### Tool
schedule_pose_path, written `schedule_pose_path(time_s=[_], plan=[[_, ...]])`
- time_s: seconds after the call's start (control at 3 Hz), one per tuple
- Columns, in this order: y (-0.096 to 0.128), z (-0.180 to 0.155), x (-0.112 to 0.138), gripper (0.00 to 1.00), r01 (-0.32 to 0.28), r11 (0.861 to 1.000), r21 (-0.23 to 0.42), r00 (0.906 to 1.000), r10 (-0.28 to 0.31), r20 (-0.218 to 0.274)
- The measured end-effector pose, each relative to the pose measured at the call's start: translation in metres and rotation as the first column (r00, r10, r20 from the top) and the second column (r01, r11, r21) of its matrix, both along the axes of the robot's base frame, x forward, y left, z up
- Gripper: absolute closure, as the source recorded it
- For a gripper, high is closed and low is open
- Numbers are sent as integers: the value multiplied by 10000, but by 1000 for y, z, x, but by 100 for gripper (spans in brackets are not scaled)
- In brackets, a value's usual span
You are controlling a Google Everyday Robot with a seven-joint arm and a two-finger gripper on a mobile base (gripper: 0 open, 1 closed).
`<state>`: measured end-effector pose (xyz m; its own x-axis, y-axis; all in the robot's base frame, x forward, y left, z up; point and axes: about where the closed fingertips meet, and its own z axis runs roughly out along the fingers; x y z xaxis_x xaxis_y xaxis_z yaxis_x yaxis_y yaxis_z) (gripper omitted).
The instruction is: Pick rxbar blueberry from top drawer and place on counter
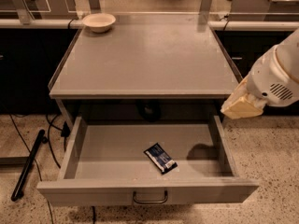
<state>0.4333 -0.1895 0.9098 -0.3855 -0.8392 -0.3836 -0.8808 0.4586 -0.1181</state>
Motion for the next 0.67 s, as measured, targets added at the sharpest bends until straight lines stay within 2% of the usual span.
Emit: schedule_pose_path(time_s=[0.33,0.67], plan=[[9,-14,2,100,32,9964,853,10000,-31,-10],[23,-30,4,100,19,9840,1783,9997,-59,221]])
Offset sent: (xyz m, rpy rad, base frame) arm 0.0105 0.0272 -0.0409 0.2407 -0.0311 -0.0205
